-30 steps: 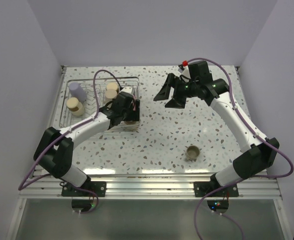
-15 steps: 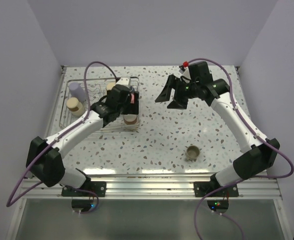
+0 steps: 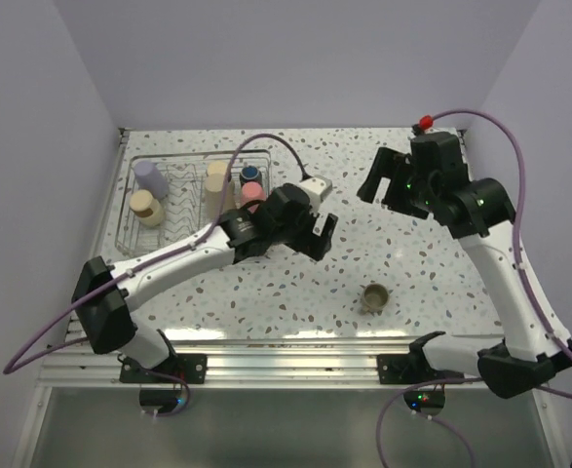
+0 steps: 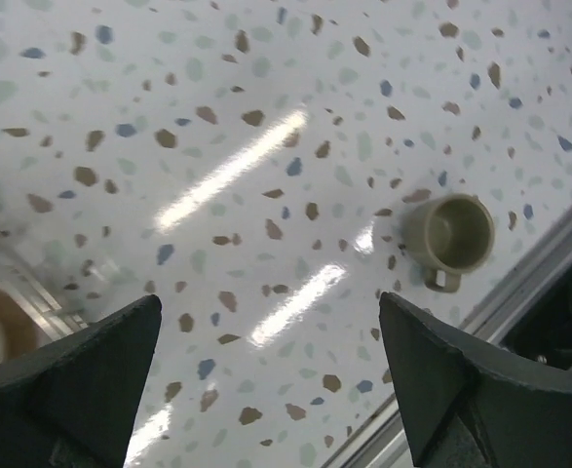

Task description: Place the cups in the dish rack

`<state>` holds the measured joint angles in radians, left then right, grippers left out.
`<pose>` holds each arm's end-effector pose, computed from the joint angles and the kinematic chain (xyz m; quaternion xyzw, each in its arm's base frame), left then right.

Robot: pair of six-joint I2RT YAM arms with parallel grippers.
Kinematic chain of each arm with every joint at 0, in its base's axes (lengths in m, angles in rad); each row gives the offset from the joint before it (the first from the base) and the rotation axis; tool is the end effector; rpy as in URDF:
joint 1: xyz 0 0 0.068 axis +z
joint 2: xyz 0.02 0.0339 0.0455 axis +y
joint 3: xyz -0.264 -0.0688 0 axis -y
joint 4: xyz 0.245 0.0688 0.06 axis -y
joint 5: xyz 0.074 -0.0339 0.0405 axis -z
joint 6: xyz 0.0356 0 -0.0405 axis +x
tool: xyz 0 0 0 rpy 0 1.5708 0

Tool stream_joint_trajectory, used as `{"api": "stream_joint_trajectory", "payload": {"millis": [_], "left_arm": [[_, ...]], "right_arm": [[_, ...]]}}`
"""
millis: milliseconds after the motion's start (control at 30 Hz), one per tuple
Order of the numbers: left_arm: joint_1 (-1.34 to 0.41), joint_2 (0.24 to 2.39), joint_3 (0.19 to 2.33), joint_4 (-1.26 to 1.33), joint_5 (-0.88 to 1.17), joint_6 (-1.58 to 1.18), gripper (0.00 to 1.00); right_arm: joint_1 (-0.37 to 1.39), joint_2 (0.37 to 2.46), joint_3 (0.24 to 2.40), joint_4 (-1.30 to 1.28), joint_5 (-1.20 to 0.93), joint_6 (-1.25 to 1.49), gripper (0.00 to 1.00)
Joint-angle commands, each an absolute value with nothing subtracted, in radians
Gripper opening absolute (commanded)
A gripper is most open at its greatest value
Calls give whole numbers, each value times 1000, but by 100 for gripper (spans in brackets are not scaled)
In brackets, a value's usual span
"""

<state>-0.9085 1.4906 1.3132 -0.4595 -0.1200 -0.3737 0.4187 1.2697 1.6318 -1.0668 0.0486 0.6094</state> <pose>0.2115 -0.2643 0.3274 0.2095 0.8668 -0.2258 0.3922 0.2136 0.0932 0.4375 0.0965 0.9023 0.1871 0.3761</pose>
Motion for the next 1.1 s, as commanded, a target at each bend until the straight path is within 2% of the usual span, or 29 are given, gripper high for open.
{"api": "stream_joint_trajectory", "payload": {"millis": [0,167,567,667,900,1067], "left_arm": [[-986,1601,1376,-431,65,-354,96],[-1052,1745,1436,-416,147,-399,93],[-1132,1930,1509,-335,169,-479,89],[-1132,1950,1516,-324,126,-495,85],[-1134,2045,1578,-337,52,-509,64],[-1134,2105,1632,-374,31,-506,55]], "right_arm": [[417,1195,1681,-1173,330,607,93],[419,1066,1649,-1187,405,630,96],[419,939,1620,-1258,324,646,96],[417,930,1624,-1264,302,644,96],[417,913,1632,-1276,278,643,95],[419,907,1634,-1290,276,643,95]]}}
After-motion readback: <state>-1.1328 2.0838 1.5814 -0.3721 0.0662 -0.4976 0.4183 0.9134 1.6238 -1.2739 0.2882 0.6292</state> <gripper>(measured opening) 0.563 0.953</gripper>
